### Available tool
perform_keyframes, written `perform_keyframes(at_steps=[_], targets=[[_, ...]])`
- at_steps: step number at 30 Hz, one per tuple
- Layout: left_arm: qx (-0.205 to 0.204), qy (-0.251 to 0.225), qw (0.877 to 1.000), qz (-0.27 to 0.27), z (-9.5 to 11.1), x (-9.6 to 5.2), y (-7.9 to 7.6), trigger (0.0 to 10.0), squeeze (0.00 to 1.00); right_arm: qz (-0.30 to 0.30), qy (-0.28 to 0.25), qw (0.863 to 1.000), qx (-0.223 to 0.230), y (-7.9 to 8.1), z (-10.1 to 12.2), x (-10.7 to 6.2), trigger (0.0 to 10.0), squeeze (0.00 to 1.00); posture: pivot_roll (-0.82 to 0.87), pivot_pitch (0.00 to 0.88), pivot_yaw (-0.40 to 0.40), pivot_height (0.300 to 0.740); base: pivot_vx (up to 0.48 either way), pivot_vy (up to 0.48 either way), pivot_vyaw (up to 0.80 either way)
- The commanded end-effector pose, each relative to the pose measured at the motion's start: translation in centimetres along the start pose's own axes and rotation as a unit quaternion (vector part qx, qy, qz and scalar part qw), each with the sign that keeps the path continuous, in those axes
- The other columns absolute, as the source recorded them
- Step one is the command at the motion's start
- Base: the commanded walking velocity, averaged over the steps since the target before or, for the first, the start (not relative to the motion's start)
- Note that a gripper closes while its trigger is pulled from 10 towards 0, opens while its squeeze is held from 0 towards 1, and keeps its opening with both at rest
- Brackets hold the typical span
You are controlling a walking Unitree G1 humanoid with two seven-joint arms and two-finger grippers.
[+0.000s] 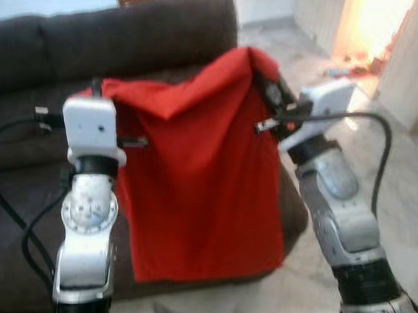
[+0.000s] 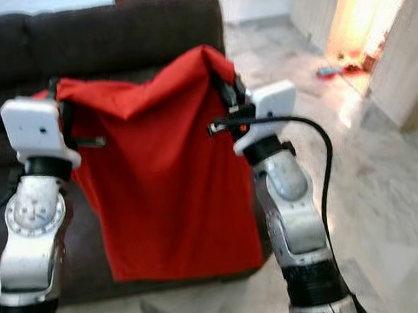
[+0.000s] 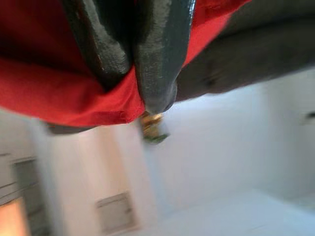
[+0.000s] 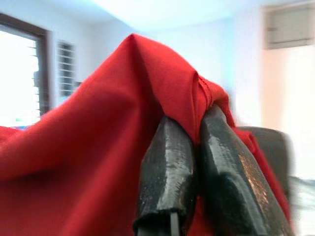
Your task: Move the pillow to the sofa from floor
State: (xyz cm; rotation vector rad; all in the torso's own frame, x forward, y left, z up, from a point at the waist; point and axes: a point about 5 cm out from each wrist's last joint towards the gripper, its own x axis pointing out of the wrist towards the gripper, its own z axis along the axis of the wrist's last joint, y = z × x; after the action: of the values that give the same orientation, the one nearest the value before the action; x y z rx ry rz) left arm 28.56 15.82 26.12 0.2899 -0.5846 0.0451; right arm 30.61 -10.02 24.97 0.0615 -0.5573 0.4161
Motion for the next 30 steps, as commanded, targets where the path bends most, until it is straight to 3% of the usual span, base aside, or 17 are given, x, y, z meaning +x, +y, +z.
perform_keyframes(at_steps=[1, 5, 12, 30], targets=[[0.015, -0.037, 0.999, 0.021, 1.6, 0.3, 1.0, 10.0, 0.0, 0.038, -0.046, 0.998, -0.001, 1.4, 2.1, 1.0, 10.0, 0.0, 0.07, 0.0, 0.013, 0.74, 0.345, 0.0, 0.8], [0.018, -0.039, 0.999, 0.026, 1.8, 0.4, 1.2, 10.0, 0.0, 0.043, -0.042, 0.998, 0.005, 1.5, 2.1, 1.0, 10.0, 0.0, 0.07, 0.0, 0.011, 0.74, 0.345, 0.0, 0.57], [0.025, -0.048, 0.998, 0.035, 2.4, 0.8, 1.9, 10.0, 0.0, 0.048, -0.042, 0.998, 0.015, 1.8, 2.3, 1.2, 10.0, 0.0, 0.08, 0.0, 0.009, 0.74, 0.347, 0.0, 0.0], [0.018, -0.029, 0.999, 0.02, 1.7, 0.4, 1.3, 10.0, 0.0, 0.023, -0.01, 0.999, 0.024, 1.0, 1.2, 1.0, 10.0, 0.0, 0.08, 0.0, 0.007, 0.74, 0.349, 0.0, 0.0]])
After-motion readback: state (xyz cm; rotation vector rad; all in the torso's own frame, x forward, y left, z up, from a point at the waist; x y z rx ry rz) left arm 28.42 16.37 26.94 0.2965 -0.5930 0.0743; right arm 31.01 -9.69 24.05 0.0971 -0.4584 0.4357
